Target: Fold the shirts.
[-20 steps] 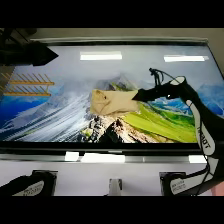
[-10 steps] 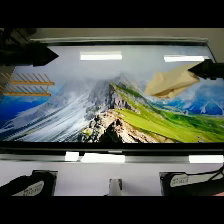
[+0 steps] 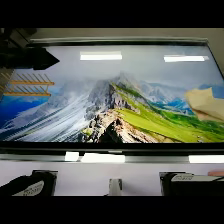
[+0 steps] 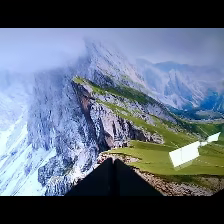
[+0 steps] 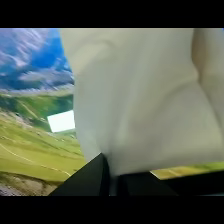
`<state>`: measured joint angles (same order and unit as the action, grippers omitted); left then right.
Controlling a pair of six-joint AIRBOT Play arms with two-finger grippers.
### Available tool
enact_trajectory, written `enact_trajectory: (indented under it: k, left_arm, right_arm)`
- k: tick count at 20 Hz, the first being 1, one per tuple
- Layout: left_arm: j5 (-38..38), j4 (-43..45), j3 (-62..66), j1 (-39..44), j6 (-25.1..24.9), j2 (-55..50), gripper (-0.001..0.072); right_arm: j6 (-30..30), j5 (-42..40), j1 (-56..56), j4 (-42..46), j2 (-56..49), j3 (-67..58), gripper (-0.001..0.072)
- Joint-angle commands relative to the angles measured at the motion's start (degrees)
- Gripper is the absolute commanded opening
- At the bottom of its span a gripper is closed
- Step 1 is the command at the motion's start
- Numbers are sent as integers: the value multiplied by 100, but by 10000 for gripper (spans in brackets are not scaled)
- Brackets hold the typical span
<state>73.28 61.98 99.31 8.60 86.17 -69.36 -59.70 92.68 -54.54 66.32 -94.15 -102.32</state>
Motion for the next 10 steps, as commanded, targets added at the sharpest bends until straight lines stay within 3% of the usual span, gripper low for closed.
enact_trajectory:
  k: [1,10]
  left_arm:
    - [144,2,-2,0,0,-2,33]
    - [138,2,-2,0,0,-4,33]
  right_arm:
    - [-37,354,-437,949,4,339,25]
    - [-140,376,-466,1143,544,2304,25]
